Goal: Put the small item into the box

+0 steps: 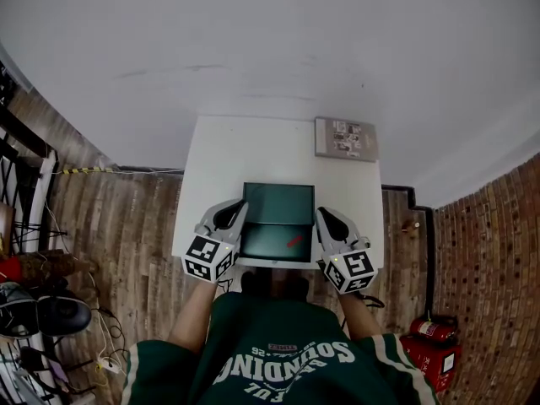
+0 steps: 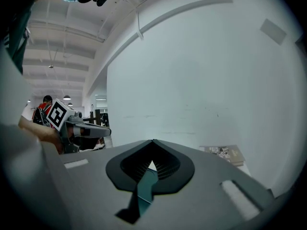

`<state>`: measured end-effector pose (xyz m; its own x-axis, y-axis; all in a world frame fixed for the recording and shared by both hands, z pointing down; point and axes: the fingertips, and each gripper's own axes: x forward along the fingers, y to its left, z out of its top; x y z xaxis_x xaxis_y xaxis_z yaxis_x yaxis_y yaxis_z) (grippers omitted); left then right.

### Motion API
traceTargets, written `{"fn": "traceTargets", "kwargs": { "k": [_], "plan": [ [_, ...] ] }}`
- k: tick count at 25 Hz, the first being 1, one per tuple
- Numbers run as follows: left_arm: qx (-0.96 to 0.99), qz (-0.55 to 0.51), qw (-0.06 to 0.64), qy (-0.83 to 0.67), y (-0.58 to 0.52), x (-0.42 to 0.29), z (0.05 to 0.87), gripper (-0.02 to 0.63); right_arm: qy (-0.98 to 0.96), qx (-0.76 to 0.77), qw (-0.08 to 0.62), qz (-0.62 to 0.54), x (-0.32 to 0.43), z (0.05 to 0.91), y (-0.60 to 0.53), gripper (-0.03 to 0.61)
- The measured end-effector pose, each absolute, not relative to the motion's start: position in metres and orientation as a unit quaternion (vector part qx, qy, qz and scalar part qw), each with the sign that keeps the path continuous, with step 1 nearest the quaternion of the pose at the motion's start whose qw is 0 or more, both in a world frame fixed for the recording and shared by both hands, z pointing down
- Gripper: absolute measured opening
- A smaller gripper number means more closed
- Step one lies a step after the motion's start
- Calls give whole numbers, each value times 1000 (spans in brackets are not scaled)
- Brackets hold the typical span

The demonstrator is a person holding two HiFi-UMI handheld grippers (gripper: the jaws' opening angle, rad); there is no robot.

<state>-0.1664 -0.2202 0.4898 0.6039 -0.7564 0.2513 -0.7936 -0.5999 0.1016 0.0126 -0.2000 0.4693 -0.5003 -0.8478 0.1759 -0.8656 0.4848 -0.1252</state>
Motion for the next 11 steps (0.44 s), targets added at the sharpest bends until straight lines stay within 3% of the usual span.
{"fn": "traceTargets", "kwargs": {
  "k": [11],
  "plan": [
    [894,98,106,-424,-216,-156,497,51,-858,502,45,102,19,472,-196,2]
  ]
}}
